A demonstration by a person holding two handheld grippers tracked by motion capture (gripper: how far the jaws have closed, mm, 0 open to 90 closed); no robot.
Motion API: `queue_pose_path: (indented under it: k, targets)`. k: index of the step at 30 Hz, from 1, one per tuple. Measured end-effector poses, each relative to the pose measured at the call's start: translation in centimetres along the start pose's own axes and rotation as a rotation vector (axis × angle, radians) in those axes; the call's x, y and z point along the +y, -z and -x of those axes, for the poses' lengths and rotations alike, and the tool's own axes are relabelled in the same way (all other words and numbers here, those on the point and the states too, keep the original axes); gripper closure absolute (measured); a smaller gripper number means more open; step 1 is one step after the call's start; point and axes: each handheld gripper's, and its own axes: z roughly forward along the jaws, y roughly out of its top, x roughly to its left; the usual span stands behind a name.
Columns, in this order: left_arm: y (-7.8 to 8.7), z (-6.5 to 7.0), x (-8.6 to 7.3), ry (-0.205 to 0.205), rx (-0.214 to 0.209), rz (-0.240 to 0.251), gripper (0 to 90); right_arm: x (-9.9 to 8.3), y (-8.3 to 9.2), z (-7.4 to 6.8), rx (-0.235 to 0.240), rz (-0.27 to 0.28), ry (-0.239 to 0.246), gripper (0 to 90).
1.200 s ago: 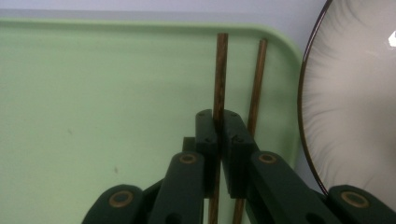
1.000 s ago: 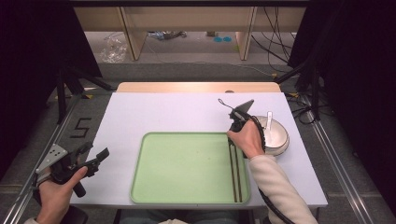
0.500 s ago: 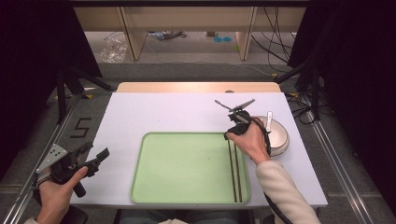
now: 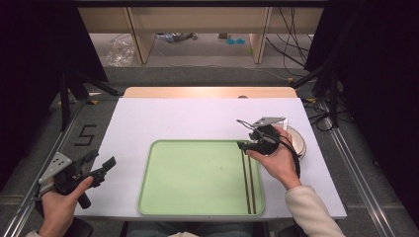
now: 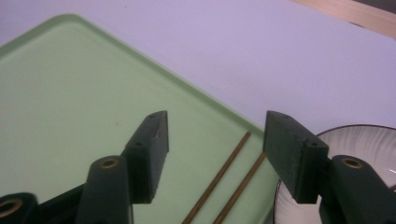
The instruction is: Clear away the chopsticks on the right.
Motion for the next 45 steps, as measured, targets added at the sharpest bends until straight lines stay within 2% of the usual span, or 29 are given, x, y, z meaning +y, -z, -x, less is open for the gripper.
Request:
queue_pose_path:
  k: [2, 3, 5, 7, 8, 12, 16, 17, 19, 23, 25, 26, 28, 29, 32, 33, 34, 37, 38, 40, 45]
  targets:
    - [0.0, 0.0, 0.0, -0.003, -0.001, 0.001, 20.8, -0.4, 0.7, -0.3, -0.004, 0.025, -0.021, 37.9]
    - [0.0, -0.1, 0.0, -0.011, -0.005, 0.001, 20.7, -0.6, 0.8, -0.3, -0.002, 0.040, -0.009, 37.6]
    - [0.0, -0.1, 0.0, -0.012, -0.005, 0.001, 20.7, -0.9, 1.3, -0.5, 0.004, 0.063, -0.028, 36.2]
    - [0.0, -0.1, 0.0, -0.012, -0.005, 0.001, 20.7, -1.4, 1.6, -0.6, -0.001, 0.096, -0.014, 36.0]
    - [0.0, 0.0, 0.0, -0.008, -0.003, 0.002, 20.7, -1.6, 1.9, -0.7, 0.001, 0.098, -0.035, 35.6]
    - [0.0, 0.0, 0.0, -0.004, 0.001, 0.002, 20.7, -2.4, 2.7, -0.8, 0.002, 0.142, -0.040, 35.4]
    - [0.0, 0.0, 0.0, -0.008, -0.001, 0.002, 20.7, -3.5, 3.7, -1.0, -0.001, 0.159, -0.057, 35.3]
    - [0.0, -0.1, 0.0, -0.016, -0.005, 0.002, 20.7, -3.8, 3.9, -1.0, -0.016, 0.162, -0.059, 35.3]
    - [0.0, 0.0, 0.0, -0.006, 0.001, 0.003, 20.7, -4.3, 4.3, -1.0, -0.013, 0.187, -0.071, 35.2]
    - [0.0, 0.0, 0.0, -0.006, 0.000, 0.002, 20.7, -5.6, 5.1, -1.4, -0.031, 0.180, -0.111, 35.0]
    - [0.0, -0.1, 0.0, -0.016, -0.005, 0.000, 20.6, -6.1, 5.3, -1.5, -0.039, 0.185, -0.107, 35.0]
    - [0.0, -0.1, 0.0, -0.014, -0.005, 0.001, 20.6, -6.5, 5.2, -1.5, -0.040, 0.210, -0.109, 35.0]
    - [0.0, -0.1, 0.0, -0.015, -0.006, 0.000, 20.6, -7.0, 5.4, -1.5, -0.047, 0.183, -0.104, 34.7]
    - [0.0, 0.0, 0.0, -0.004, 0.001, -0.001, 20.6, -7.2, 5.2, -1.5, -0.046, 0.182, -0.118, 34.5]
    - [0.0, 0.0, 0.0, -0.004, 0.000, -0.004, 20.6, -7.3, 5.5, -1.4, -0.050, 0.159, -0.117, 33.9]
    - [0.0, 0.0, 0.0, -0.003, 0.000, -0.004, 20.6, -7.4, 5.2, -1.4, -0.048, 0.183, -0.111, 33.8]
    - [0.0, 0.0, 0.0, -0.003, -0.001, -0.004, 20.6, -7.4, 5.2, -1.3, -0.056, 0.184, -0.104, 33.7]
    - [-0.1, -0.1, -0.1, -0.004, -0.004, -0.003, 20.6, -7.4, 5.1, -1.3, -0.042, 0.160, -0.109, 33.0]
    - [-0.1, -0.1, -0.1, -0.014, -0.011, -0.005, 20.5, -7.5, 5.1, -1.3, -0.052, 0.165, -0.099, 32.9]
    - [-0.1, -0.1, -0.1, -0.003, -0.005, -0.005, 20.5, -7.5, 5.0, -1.3, -0.066, 0.162, -0.097, 32.7]
    - [-0.1, -0.1, -0.1, -0.005, -0.006, -0.006, 20.5, -7.5, 4.9, -1.2, -0.066, 0.158, -0.085, 32.1]
